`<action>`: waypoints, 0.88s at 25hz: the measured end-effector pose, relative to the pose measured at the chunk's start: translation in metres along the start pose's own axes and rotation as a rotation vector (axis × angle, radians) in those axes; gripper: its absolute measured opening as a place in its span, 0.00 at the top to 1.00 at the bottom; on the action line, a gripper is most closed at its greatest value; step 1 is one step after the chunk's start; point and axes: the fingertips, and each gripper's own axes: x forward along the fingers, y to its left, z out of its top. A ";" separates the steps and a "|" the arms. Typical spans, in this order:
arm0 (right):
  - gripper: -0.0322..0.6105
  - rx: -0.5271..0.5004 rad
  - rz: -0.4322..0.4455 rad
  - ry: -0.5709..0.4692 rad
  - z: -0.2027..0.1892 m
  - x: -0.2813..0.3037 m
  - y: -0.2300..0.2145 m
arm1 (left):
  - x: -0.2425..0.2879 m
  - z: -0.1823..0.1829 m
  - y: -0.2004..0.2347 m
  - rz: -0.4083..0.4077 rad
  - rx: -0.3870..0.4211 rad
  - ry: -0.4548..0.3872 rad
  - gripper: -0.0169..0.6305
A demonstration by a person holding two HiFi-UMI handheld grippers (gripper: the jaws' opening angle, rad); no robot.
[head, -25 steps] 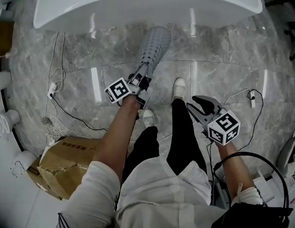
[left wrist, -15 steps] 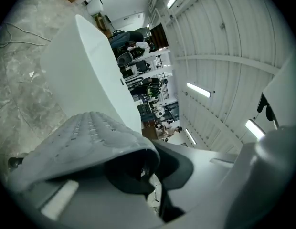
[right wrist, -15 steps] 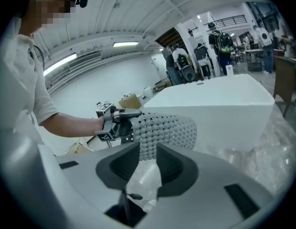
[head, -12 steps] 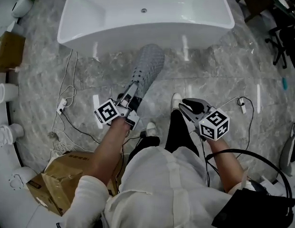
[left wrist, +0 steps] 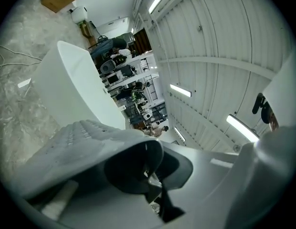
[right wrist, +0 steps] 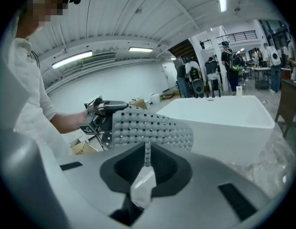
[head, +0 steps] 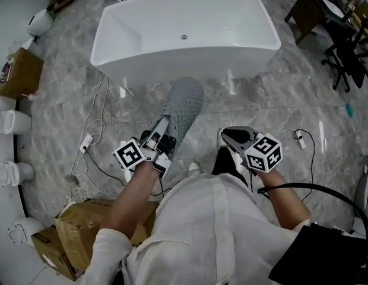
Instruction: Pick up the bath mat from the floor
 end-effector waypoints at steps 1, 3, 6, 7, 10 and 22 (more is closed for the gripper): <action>0.89 -0.006 0.001 0.001 -0.002 -0.002 0.008 | -0.009 -0.002 -0.007 -0.009 0.007 -0.004 0.95; 0.90 -0.014 0.000 -0.001 -0.005 -0.006 0.023 | -0.029 -0.005 -0.017 -0.015 0.020 -0.013 0.95; 0.91 -0.025 0.002 -0.006 -0.005 -0.007 0.045 | -0.056 -0.008 -0.027 -0.008 0.026 -0.023 0.95; 0.91 -0.029 0.004 -0.009 -0.004 -0.007 0.050 | -0.064 -0.009 -0.029 -0.006 0.034 -0.024 0.95; 0.92 -0.043 0.008 -0.008 -0.004 -0.007 0.063 | -0.083 -0.015 -0.033 -0.001 0.050 -0.033 0.95; 0.94 -0.075 0.003 0.018 -0.010 -0.007 0.095 | -0.128 -0.025 -0.042 -0.004 0.034 -0.076 0.95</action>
